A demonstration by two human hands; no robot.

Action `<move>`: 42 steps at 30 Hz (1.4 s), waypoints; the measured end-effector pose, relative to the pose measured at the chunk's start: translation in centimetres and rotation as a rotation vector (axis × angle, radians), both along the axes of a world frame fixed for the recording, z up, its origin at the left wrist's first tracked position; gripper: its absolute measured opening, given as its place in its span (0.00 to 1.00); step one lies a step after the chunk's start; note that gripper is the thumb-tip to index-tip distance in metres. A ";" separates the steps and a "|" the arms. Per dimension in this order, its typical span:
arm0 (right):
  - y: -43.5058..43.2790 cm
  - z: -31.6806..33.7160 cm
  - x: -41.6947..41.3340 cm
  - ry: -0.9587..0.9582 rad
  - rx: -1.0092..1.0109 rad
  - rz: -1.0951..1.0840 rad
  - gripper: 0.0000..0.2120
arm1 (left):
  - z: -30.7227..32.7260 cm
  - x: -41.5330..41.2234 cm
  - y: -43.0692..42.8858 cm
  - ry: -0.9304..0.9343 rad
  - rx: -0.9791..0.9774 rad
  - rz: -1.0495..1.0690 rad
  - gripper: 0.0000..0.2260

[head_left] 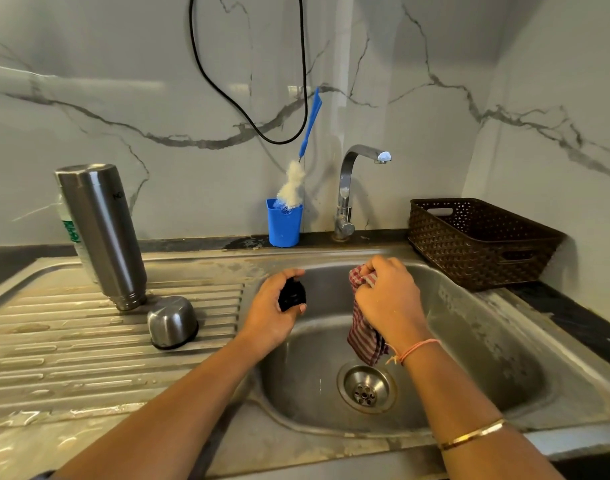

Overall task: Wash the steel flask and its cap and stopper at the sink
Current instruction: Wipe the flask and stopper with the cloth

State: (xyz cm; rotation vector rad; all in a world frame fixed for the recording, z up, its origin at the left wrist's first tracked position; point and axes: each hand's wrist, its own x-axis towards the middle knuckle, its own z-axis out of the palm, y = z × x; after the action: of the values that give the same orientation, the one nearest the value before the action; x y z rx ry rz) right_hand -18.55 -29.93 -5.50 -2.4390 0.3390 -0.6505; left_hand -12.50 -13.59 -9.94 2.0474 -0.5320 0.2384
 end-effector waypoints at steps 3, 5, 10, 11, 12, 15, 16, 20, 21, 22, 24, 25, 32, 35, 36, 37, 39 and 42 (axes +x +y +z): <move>0.1 0.0 0.0 0.002 -0.008 -0.002 0.06 | 0.0 0.1 0.0 0.048 -0.029 0.062 0.12; 0.1 0.0 0.0 -0.001 -0.009 -0.002 0.06 | 0.0 0.2 0.2 0.051 -0.040 0.074 0.13; 0.0 0.0 0.0 -0.006 -0.002 0.000 0.06 | 0.1 0.2 0.5 0.093 -0.036 -0.027 0.29; 0.0 -0.1 0.0 -0.010 -0.001 0.001 0.06 | 0.1 0.1 0.4 0.065 -0.046 -0.036 0.35; -0.1 -0.1 0.0 -0.016 -0.001 0.000 0.06 | 0.2 -0.1 0.4 0.013 -0.073 -0.035 0.40; -0.1 0.0 0.1 -0.025 -0.003 -0.012 0.06 | 0.6 -0.9 0.1 -0.255 -0.174 0.036 0.37; -0.1 0.0 0.1 -0.024 -0.007 -0.017 0.06 | 0.6 -0.9 0.0 -0.334 -0.142 0.054 0.32; 0.0 -0.2 0.1 -0.012 -0.019 -0.019 0.06 | -0.1 -0.5 -0.1 -0.272 0.226 0.039 0.24; 0.0 -0.2 0.1 -0.008 -0.020 -0.016 0.05 | -0.3 -0.4 -0.1 -0.277 0.228 0.048 0.23; 0.1 -0.2 0.2 -0.007 -0.020 -0.016 0.05 | -0.1 -0.3 -0.1 -0.278 0.195 0.068 0.23; 0.1 -0.2 0.2 -0.007 -0.020 -0.017 0.05 | 0.2 -0.6 0.0 -0.309 0.141 0.079 0.24; 0.1 -0.2 0.2 -0.005 -0.023 -0.014 0.05 | 0.4 -0.8 0.0 -0.380 0.114 0.063 0.23; 0.2 -0.3 0.1 0.007 -0.018 0.011 0.06 | -0.3 -0.1 0.4 -0.112 0.539 -0.059 0.23; 0.2 -0.4 0.1 -0.002 -0.025 0.019 0.06 | -0.1 -0.2 0.2 -0.162 0.402 0.005 0.24; 0.2 -0.4 0.1 -0.008 -0.022 0.019 0.06 | 0.4 -0.3 0.1 -0.205 0.325 0.055 0.24; 0.2 -0.4 0.1 -0.009 -0.020 0.022 0.06 | 0.8 -0.3 0.1 -0.244 0.302 0.106 0.25; 0.2 -0.5 0.2 0.004 -0.026 0.030 0.06 | 1.3 0.1 0.7 -0.287 0.376 0.219 0.25; 0.4 -0.5 0.2 0.021 -0.034 0.026 0.07 | 2.1 1.3 2.1 -0.210 0.449 0.373 0.24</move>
State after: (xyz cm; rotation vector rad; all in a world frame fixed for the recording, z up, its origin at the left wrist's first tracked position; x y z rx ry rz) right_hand -18.31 -29.56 -5.96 -2.4801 0.3067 -0.6252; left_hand -11.18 -11.51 -7.84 2.5735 -0.3448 0.6058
